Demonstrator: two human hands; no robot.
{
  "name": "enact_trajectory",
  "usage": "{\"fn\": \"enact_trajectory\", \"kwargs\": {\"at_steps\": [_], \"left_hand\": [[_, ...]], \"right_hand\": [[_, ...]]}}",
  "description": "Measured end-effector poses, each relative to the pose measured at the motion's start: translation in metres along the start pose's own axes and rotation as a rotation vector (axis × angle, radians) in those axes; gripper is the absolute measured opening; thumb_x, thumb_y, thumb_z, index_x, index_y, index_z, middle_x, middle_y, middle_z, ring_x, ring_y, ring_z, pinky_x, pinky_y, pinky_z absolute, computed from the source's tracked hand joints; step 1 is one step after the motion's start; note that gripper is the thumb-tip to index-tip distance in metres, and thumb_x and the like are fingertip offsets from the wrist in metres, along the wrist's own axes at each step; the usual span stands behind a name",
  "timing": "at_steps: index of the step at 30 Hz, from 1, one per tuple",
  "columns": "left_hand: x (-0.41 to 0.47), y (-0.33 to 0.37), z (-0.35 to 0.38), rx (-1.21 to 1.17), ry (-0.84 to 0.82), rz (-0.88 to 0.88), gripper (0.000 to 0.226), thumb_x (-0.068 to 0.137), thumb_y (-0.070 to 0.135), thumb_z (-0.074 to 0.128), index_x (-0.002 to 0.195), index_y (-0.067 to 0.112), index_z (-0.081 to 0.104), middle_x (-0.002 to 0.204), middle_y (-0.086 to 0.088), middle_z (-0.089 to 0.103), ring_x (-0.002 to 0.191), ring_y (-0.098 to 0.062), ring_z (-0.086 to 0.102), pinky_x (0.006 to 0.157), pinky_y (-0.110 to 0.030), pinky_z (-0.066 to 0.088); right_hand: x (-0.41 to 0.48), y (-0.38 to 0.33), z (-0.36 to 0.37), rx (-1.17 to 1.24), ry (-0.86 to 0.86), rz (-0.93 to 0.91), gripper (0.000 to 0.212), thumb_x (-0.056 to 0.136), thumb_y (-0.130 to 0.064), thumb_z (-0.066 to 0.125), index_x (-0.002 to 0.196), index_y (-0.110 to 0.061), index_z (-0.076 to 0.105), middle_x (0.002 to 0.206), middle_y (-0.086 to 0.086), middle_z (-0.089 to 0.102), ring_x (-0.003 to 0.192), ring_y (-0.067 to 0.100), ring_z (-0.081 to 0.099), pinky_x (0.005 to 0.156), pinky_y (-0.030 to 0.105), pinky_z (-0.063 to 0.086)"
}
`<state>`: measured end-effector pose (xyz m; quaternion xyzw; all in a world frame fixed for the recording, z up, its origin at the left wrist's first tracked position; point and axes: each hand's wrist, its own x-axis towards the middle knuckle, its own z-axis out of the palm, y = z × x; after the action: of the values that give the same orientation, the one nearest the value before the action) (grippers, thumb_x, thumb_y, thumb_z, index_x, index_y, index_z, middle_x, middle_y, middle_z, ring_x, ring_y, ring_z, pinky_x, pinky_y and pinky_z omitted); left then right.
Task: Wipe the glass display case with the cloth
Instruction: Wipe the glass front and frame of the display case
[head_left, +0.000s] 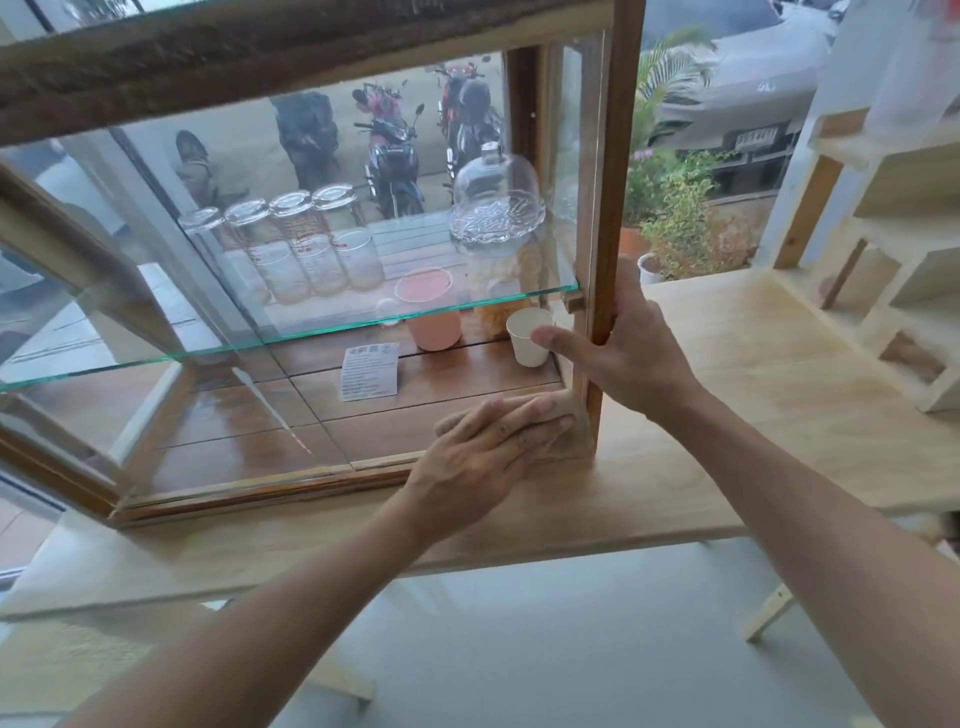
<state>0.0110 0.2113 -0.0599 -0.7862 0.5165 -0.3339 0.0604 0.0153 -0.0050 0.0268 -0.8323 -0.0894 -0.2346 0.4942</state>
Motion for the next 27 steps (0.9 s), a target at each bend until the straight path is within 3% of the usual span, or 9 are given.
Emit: {"fn": "enact_trajectory", "kwargs": {"at_steps": [2, 10, 15, 18, 21, 25, 27], "left_hand": [[0.000, -0.016, -0.012, 0.050, 0.017, 0.001, 0.042, 0.104, 0.002, 0.042, 0.145, 0.008, 0.045, 0.156, 0.001, 0.038, 0.145, -0.019, 0.033, 0.112, -0.042, 0.041], [-0.006, -0.003, -0.005, 0.019, -0.022, -0.032, 0.047, 0.102, -0.001, 0.037, 0.147, 0.010, 0.043, 0.158, 0.003, 0.034, 0.147, -0.018, 0.029, 0.117, -0.042, 0.031], [-0.036, -0.029, -0.021, 0.102, -0.009, -0.064, 0.046, 0.104, -0.001, 0.033, 0.149, 0.008, 0.039, 0.159, 0.000, 0.032, 0.147, -0.023, 0.029, 0.117, -0.045, 0.028], [-0.019, -0.002, -0.004, 0.045, -0.045, -0.047, 0.046, 0.103, 0.000, 0.036, 0.148, 0.008, 0.042, 0.158, -0.001, 0.033, 0.148, -0.023, 0.027, 0.121, -0.044, 0.023], [-0.001, -0.008, -0.008, 0.039, -0.024, -0.036, 0.046, 0.102, 0.000, 0.039, 0.147, 0.009, 0.043, 0.157, 0.001, 0.035, 0.147, -0.021, 0.030, 0.116, -0.044, 0.032], [-0.029, -0.029, -0.021, 0.084, 0.017, -0.072, 0.046, 0.103, 0.000, 0.040, 0.148, 0.007, 0.041, 0.158, 0.000, 0.034, 0.147, -0.022, 0.029, 0.118, -0.044, 0.027], [-0.027, -0.014, -0.007, 0.042, -0.026, -0.060, 0.049, 0.100, -0.001, 0.041, 0.148, 0.007, 0.040, 0.159, 0.000, 0.032, 0.148, -0.023, 0.026, 0.120, -0.044, 0.023]], "right_hand": [[0.000, 0.000, -0.001, 0.001, -0.010, -0.009, 0.056, 0.075, -0.035, 0.081, 0.108, -0.026, 0.037, 0.063, -0.024, 0.055, 0.059, -0.006, 0.057, 0.055, 0.007, 0.038], [0.001, 0.001, -0.002, 0.030, -0.031, -0.016, 0.060, 0.076, -0.034, 0.080, 0.119, -0.016, 0.043, 0.078, -0.023, 0.058, 0.066, -0.008, 0.059, 0.060, 0.007, 0.042], [0.002, 0.004, -0.003, 0.021, -0.058, -0.015, 0.059, 0.079, -0.027, 0.079, 0.121, -0.011, 0.042, 0.065, -0.040, 0.057, 0.058, -0.008, 0.056, 0.056, 0.006, 0.039], [0.001, 0.002, -0.003, 0.036, -0.043, -0.010, 0.059, 0.078, -0.030, 0.079, 0.120, -0.012, 0.042, 0.065, -0.026, 0.057, 0.058, -0.007, 0.056, 0.056, 0.006, 0.039], [0.000, -0.001, -0.005, 0.038, -0.051, -0.011, 0.054, 0.078, -0.030, 0.079, 0.115, -0.018, 0.041, 0.066, -0.022, 0.055, 0.059, -0.008, 0.057, 0.055, 0.005, 0.037], [0.001, 0.001, -0.006, 0.018, -0.076, -0.021, 0.055, 0.080, -0.025, 0.078, 0.118, -0.012, 0.041, 0.065, -0.044, 0.055, 0.057, -0.008, 0.056, 0.055, 0.006, 0.039], [0.001, 0.002, -0.005, 0.023, -0.070, -0.027, 0.057, 0.080, -0.025, 0.078, 0.120, -0.011, 0.041, 0.064, -0.043, 0.056, 0.056, -0.006, 0.056, 0.055, 0.006, 0.039]]}}
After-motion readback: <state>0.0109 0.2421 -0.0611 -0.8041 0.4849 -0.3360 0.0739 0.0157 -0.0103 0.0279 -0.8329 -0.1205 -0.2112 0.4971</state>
